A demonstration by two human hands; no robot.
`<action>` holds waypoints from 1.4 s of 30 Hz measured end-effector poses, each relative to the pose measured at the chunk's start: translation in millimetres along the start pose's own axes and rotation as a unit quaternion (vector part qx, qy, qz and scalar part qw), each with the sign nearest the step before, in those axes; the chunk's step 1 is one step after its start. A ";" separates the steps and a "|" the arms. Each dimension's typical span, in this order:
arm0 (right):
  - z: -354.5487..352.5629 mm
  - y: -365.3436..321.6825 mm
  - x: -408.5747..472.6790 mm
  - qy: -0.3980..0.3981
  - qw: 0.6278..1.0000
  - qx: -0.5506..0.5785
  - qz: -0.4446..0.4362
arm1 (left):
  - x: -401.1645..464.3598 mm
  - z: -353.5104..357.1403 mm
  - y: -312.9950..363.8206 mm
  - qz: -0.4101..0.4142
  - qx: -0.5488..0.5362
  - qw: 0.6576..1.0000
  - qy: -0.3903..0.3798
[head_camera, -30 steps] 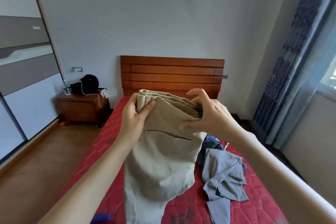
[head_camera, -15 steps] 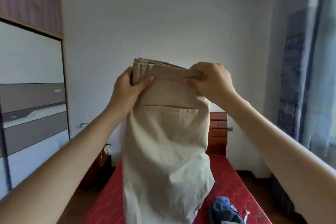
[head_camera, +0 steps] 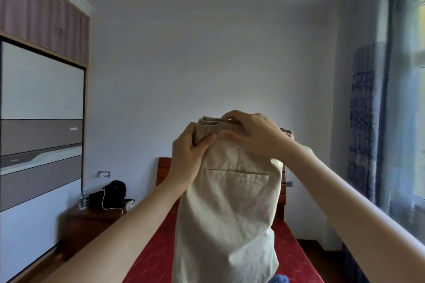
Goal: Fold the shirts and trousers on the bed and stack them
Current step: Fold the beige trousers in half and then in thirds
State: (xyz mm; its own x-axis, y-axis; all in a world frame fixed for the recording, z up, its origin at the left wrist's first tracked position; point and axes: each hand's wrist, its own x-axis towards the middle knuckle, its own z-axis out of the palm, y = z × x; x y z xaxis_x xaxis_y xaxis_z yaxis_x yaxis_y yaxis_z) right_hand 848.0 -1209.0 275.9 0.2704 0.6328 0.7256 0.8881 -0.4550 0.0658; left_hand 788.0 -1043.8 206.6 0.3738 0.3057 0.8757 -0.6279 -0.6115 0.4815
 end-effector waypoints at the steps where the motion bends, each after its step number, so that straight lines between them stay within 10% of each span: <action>1: 1.7 0.0 -0.4 -0.019 0.999 0.038 0.009 | 0.0 4.9 1.3 -0.001 0.000 1.000 -0.014; 11: 53.0 11.7 -40.4 -0.100 0.987 0.102 0.075 | -53.4 9.6 -43.5 -0.155 -0.077 0.978 -0.115; 23: 124.1 18.4 -104.7 0.000 0.979 0.111 0.168 | -228.9 -43.7 -123.8 -0.289 -0.028 0.946 -0.145; 42: 131.0 36.7 -128.6 -0.011 0.967 0.179 0.180 | -281.0 -27.3 -131.0 -0.422 -0.032 0.880 -0.217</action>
State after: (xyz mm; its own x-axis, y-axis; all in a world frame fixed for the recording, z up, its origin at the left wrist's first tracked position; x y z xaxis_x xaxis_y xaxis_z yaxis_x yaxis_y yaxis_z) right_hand 894.5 -1225.0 95.3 0.5910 0.4885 0.6419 0.8052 -0.4052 -0.4330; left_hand 746.6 -1029.6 -101.5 0.9424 0.3140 0.1156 -0.0340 -0.2537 0.9667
